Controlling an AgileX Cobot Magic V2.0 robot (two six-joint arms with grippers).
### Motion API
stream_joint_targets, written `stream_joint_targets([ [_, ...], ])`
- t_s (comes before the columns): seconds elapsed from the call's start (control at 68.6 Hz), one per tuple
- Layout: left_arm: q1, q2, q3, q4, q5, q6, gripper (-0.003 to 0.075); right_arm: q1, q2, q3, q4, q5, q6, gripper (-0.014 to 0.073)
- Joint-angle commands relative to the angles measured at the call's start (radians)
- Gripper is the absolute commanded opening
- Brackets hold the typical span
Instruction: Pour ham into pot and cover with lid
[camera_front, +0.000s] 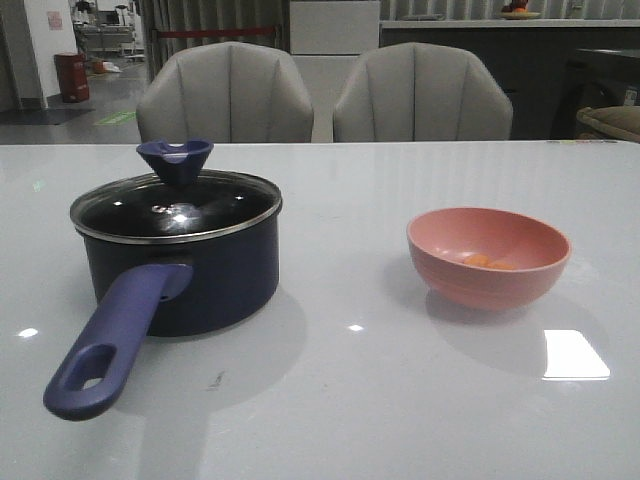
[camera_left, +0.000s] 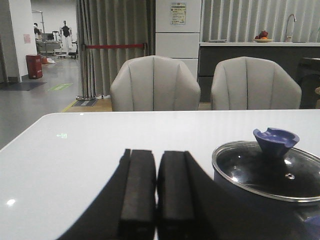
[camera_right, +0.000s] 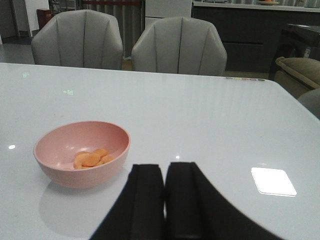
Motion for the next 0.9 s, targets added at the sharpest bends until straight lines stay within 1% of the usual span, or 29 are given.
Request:
stream_joint_targets([
  [0.0,0.002,-0.018,0.021,-0.002,-0.077,-0.005,0.0121,-0.006,-0.021,-0.006,-0.013,-0.080,-0.005,0.0167],
  [0.773,0.002,-0.018,0.021,-0.002,-0.093,-0.005,0.0120,-0.006,-0.021,-0.006,-0.013,-0.080,-0.005,0.0167],
  [0.846,0.002,-0.018,0.021,-0.002,-0.123,-0.005,0.0120,-0.006,-0.021,-0.006,-0.013,-0.080,-0.005,0.0167],
  [0.89,0.002,-0.018,0.021,-0.002,-0.188,-0.005,0.0120,-0.006,-0.021,-0.006,-0.013,-0.080,-0.005,0.0167],
])
